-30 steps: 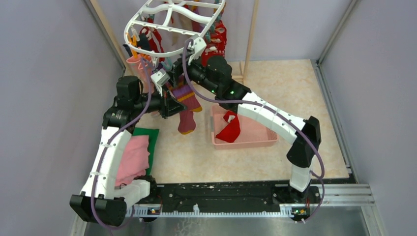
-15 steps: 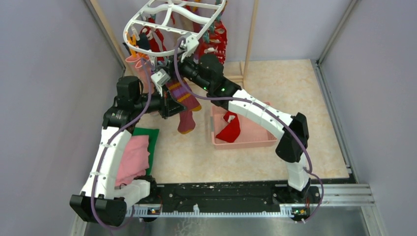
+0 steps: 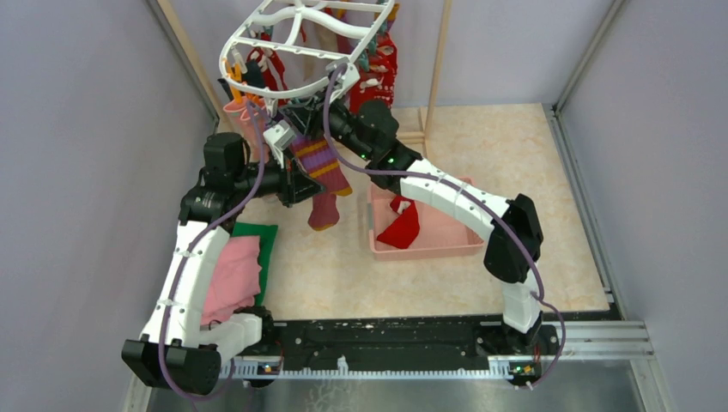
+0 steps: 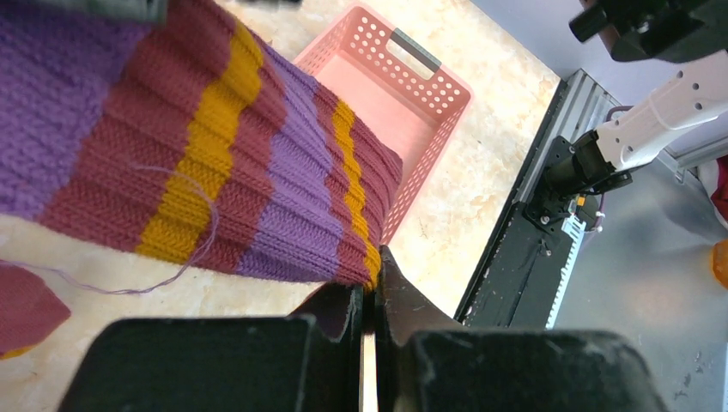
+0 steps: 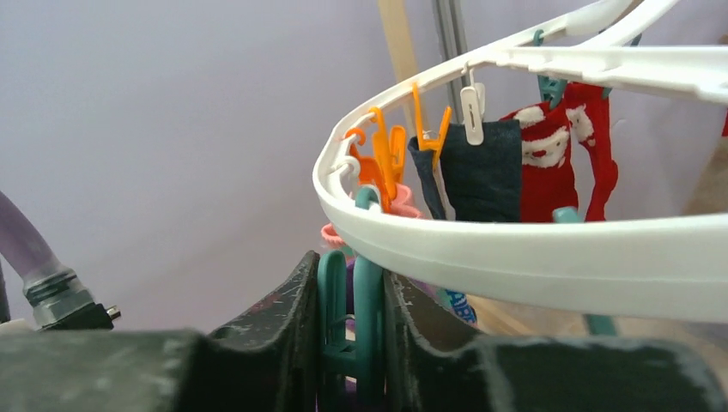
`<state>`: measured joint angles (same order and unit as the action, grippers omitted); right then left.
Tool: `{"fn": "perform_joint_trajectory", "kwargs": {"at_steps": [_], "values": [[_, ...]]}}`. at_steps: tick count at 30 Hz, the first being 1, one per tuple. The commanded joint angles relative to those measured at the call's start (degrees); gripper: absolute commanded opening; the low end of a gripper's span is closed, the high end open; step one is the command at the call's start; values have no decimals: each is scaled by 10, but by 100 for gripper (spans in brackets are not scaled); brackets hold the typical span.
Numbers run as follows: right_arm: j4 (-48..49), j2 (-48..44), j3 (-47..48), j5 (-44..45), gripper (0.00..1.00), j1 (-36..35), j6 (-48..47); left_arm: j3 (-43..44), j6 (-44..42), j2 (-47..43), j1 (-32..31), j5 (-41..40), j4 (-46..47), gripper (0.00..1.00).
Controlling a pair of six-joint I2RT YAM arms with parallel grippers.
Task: Remove the socks clipped to the hanger
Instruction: Remove the sock from the hanger.
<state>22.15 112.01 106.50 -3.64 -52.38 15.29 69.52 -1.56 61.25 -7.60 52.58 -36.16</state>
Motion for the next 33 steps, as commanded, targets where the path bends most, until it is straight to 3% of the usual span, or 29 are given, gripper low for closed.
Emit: {"fn": "perform_joint_trajectory", "kwargs": {"at_steps": [1,4,22,26,27,28,29,33], "values": [[56,-35,3,-34,14,25,69,-6,-5,-10,-2,-2,7,0],[55,-37,1,-46,0,33,91,-10,-6,-8,-2,-7,9,0],[-6,-67,-10,-139,1,66,168,-21,-19,2,-6,-22,35,0],[-10,-85,-40,-121,32,67,167,-9,-14,5,-6,-18,34,0],[-10,-90,-49,-117,49,67,165,-9,-13,5,-6,-17,33,0],[-11,-96,-57,-117,88,67,159,-8,-12,5,-6,-15,32,0],[-11,-102,-65,-116,97,67,152,-8,-11,4,-6,-14,30,0],[-10,-139,-118,-121,99,67,131,-7,-8,5,-6,-10,27,0]]}}
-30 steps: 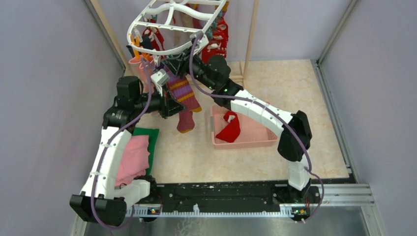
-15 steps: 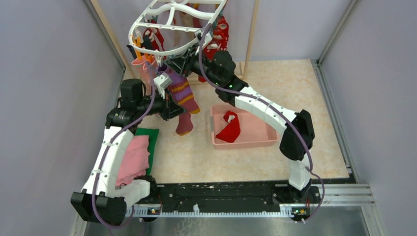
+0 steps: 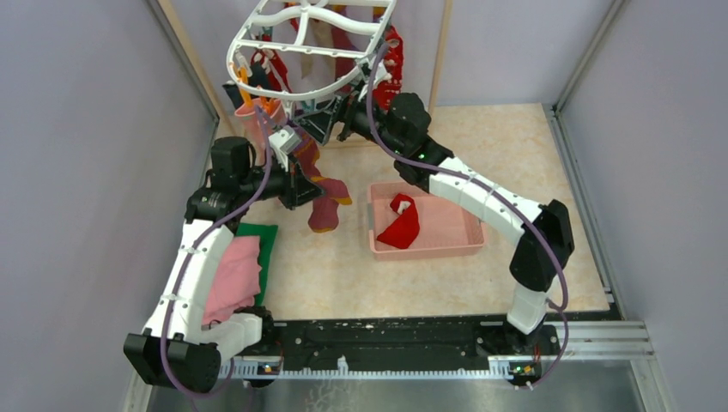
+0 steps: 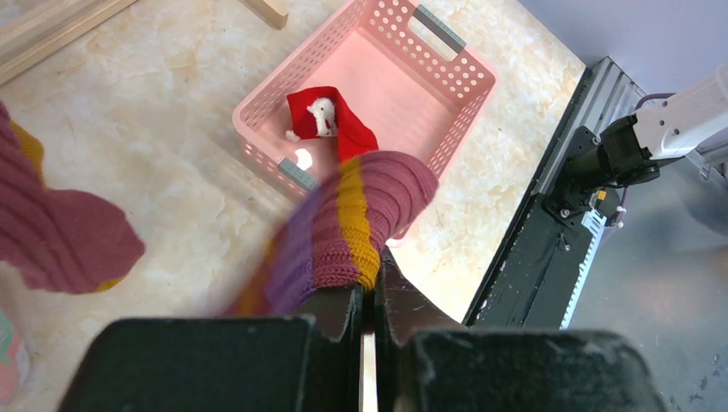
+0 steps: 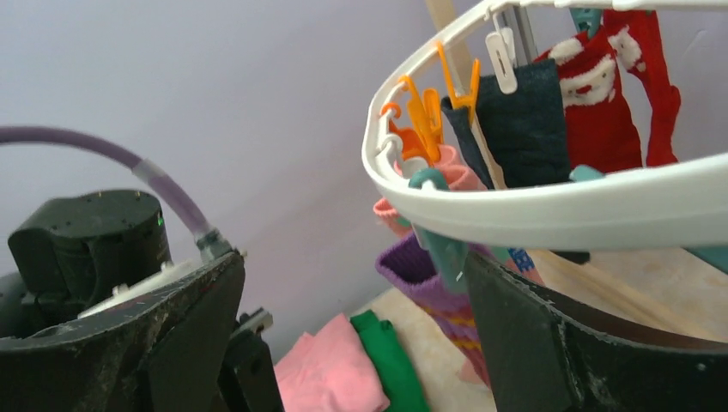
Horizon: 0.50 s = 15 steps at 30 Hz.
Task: Remove the socks clipped to the hanger
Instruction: Remove the sock from the hanger.
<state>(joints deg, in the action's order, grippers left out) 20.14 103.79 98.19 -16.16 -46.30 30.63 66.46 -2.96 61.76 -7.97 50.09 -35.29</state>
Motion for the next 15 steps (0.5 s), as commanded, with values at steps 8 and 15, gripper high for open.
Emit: {"fn": "perform_joint_trajectory", "kwargs": {"at_steps": [8,15], "values": [[-2,-147,-170,-12,99,6,-48,32,18,-1,-3,42,14,0],[56,-260,-374,-122,99,6,-83,41,25,18,-15,76,8,0]]}}
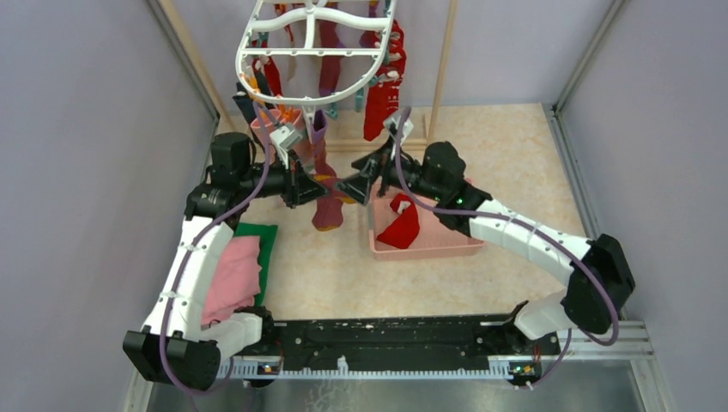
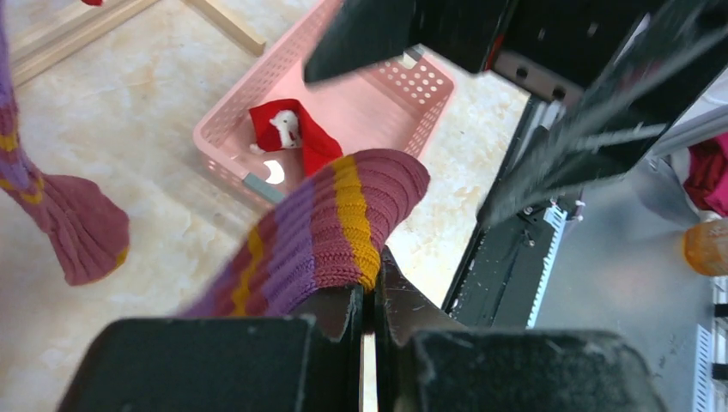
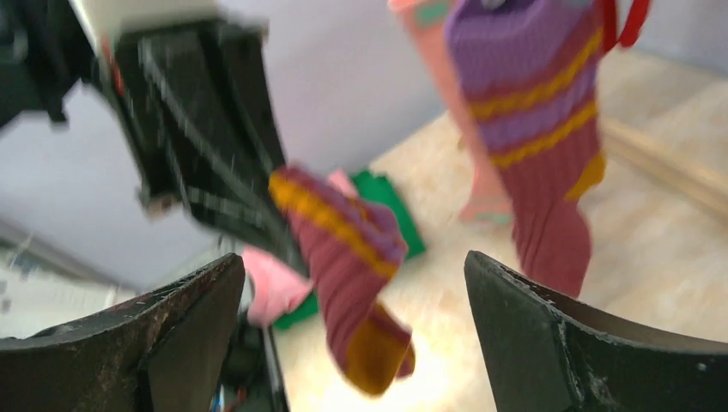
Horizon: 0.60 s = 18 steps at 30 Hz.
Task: Remove the socks clipped to the hanger
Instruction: Place the sock in the bin.
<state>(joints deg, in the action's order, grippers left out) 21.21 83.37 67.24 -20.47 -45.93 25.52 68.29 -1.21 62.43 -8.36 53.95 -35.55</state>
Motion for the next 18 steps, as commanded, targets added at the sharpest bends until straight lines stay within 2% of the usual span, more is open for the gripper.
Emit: {"fn": "perform_joint_trajectory", "kwargs": {"at_steps": [1,4,6,7,8,9,10,11,13,14,16,17,18], "values": [[38,-60,-71,-90,99,3,-40,24,8,13,-16,40,11,0],[44,-59,-80,-120,96,2,-45,31,10,20,-36,35,11,0],[52,-48,-77,-131,89,2,-32,35,10,22,-50,27,11,0],[52,-41,-71,-137,82,2,-25,36,11,21,-55,24,11,0],[51,-36,-66,-148,73,2,-20,38,11,20,-57,22,11,0],[50,-29,-63,-158,57,2,-14,39,11,20,-59,21,11,1],[46,-26,-60,-165,29,3,-13,40,11,20,-60,21,11,6],[32,-27,-58,-164,4,5,-14,42,11,22,-60,23,9,14],[-5,-41,-63,-145,0,11,-21,51,6,27,-61,31,-7,31],[-19,-54,-75,-132,0,16,-27,57,0,32,-61,34,-19,43],[-74,-89,-91,-90,0,28,-46,75,-19,43,-61,30,-45,75],[-96,-108,-92,-74,0,36,-56,86,-29,50,-61,24,-59,88],[-135,-127,-87,-57,0,45,-71,102,-43,58,-60,17,-76,97]]}}
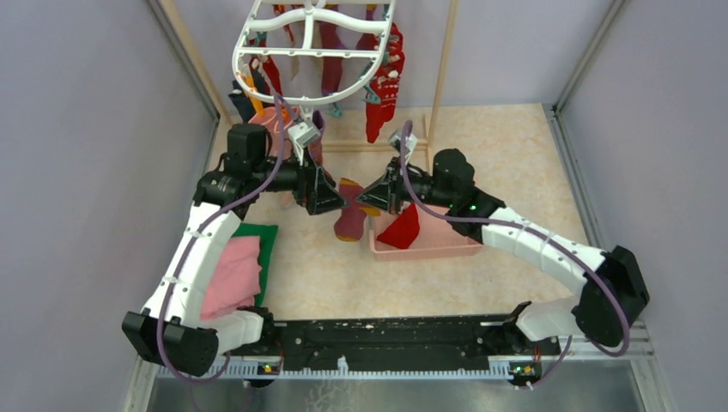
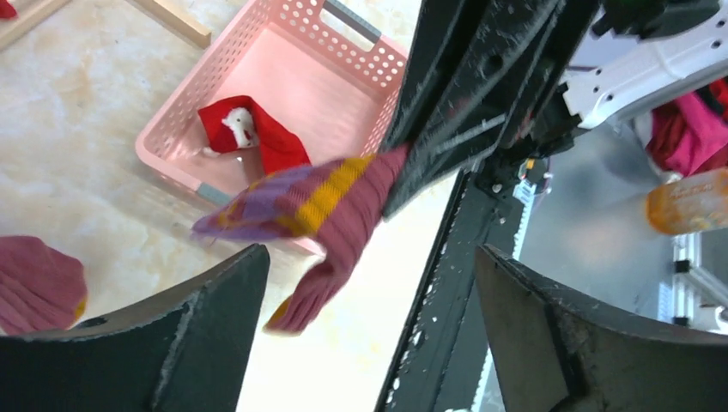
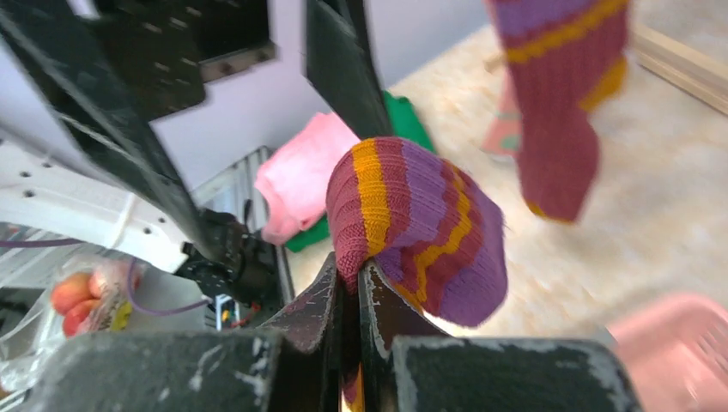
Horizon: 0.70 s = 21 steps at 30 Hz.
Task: Remove the socks clipped to the hanger
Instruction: Place the sock in the bin.
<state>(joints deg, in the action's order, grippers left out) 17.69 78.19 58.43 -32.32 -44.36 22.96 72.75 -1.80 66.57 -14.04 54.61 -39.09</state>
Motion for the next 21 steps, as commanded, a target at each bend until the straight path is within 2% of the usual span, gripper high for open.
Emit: {"fn": "perform_joint_trajectory", "kwargs": {"at_steps": [1,5,11,13,14,15,16,19,21], "values": [[-158,-94,7,88,0,35,-65,73,-56,27,-3,6,-63,99],[-287,-156,3,187,0,60,-115,118,-111,46,-2,-27,-129,99],[-340,-212,-54,268,6,92,-133,159,-146,53,14,-75,-185,99],[-347,-211,-62,277,12,91,-124,168,-156,47,32,-79,-191,99],[-351,-209,-64,282,19,91,-117,171,-161,43,42,-78,-193,99],[-359,-205,-64,292,32,91,-112,176,-164,39,51,-79,-198,99],[-368,-201,-63,310,39,91,-109,184,-167,37,58,-85,-204,99],[-390,-188,-55,350,39,91,-108,211,-187,42,83,-88,-236,99],[-390,-187,-52,366,43,91,-112,228,-194,48,121,-73,-246,99]]}}
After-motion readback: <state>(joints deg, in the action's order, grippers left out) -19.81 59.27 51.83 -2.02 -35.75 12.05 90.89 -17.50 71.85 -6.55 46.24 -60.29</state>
